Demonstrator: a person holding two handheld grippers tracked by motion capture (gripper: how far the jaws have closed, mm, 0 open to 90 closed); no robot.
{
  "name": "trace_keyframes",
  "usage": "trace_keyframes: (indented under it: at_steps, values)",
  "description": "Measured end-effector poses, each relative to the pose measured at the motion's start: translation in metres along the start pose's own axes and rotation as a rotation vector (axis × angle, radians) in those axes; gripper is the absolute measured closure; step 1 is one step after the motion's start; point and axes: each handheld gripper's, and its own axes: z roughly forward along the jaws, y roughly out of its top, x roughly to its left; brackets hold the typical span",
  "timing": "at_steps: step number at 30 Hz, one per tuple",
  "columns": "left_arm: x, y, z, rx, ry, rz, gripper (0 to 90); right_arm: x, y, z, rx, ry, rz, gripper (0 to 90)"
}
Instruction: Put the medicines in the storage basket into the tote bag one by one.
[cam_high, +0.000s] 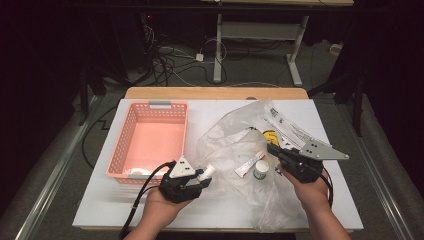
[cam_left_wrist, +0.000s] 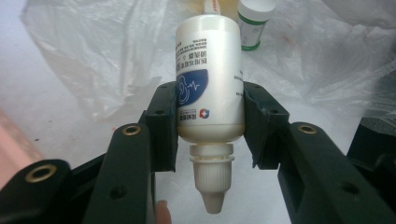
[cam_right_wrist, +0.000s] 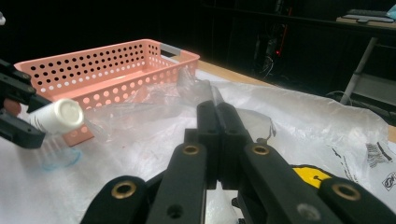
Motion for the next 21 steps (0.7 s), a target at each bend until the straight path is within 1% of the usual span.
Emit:
trace_keyframes:
  at_steps: [6,8,10,14,17,21]
  values:
    - [-0.007,0.000,0.012,0.015,-0.023,0.006,57.5,0.001,0.000,0.000,0.001,-0.001,-0.002,90.0]
    - [-0.009,0.002,0.018,0.022,-0.034,0.006,57.5,0.001,0.001,-0.001,-0.002,-0.005,0.002,90.0]
    - [-0.012,0.005,0.023,0.025,-0.034,0.015,57.5,0.000,0.001,-0.001,-0.002,-0.008,0.003,90.0]
    - [-0.013,0.014,0.033,0.017,-0.035,0.015,57.5,0.000,0.001,-0.001,-0.001,-0.009,0.002,90.0]
    - [-0.013,0.025,0.041,-0.001,-0.038,0.000,57.5,0.001,0.000,-0.001,0.002,-0.004,-0.003,90.0]
    - [-0.013,0.041,0.056,-0.005,-0.002,0.013,57.5,0.001,0.001,0.000,-0.001,-0.003,-0.002,90.0]
